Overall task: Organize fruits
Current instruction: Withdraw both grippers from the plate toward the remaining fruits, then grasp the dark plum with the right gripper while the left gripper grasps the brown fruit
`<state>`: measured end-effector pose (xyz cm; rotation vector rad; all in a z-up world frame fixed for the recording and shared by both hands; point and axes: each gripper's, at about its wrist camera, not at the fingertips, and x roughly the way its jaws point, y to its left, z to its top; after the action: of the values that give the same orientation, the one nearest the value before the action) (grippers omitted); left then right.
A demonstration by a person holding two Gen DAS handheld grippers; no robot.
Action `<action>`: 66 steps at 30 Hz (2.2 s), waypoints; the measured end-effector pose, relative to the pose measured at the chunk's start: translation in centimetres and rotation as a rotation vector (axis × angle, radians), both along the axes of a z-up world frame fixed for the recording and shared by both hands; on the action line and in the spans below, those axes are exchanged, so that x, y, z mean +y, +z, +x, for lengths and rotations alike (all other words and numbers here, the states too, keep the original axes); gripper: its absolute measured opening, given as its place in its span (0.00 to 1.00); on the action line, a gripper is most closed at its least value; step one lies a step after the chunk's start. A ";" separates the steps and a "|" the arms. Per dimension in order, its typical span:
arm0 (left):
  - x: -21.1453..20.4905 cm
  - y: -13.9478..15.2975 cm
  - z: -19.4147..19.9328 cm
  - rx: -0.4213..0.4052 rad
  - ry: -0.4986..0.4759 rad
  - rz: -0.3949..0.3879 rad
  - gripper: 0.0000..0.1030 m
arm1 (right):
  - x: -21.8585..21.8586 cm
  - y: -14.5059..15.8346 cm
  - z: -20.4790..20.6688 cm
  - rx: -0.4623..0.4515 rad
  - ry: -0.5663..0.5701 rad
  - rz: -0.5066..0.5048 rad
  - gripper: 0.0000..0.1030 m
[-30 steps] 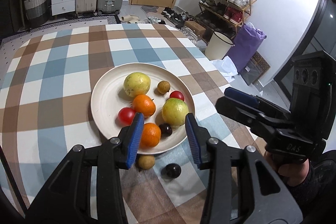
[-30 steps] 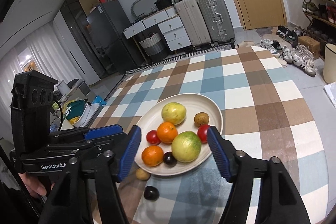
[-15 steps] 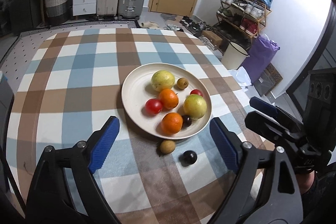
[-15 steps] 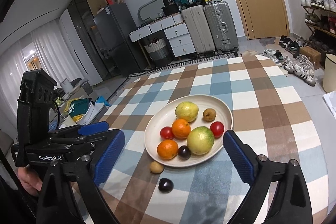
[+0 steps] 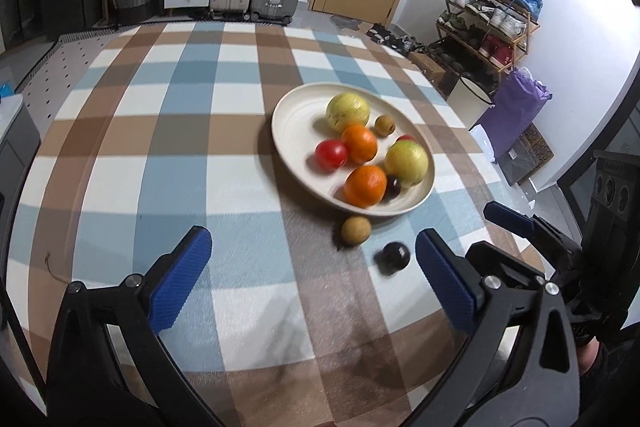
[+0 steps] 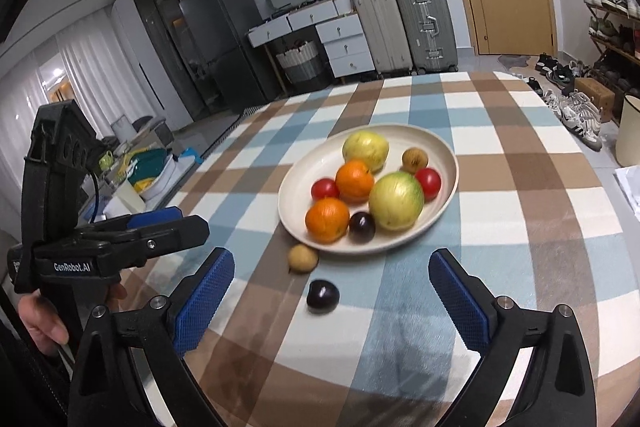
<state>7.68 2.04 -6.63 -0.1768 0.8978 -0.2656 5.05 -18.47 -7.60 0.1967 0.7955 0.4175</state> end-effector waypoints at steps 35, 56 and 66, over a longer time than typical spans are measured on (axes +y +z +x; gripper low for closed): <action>3.1 -6.1 0.9 0.122 0.057 -0.035 0.98 | 4.1 -5.6 2.6 0.145 0.105 -0.142 0.28; -0.8 -6.9 3.7 0.144 -0.041 -0.032 0.98 | 1.8 -4.7 2.5 0.110 0.104 -0.041 0.25; -2.5 -7.0 4.6 0.143 -0.054 0.001 0.98 | 0.8 -4.7 2.4 0.104 0.114 -0.008 0.25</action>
<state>12.25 -0.44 -13.68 -0.1725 1.0454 -0.3051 7.41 -17.62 -12.34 0.1670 0.9131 0.5146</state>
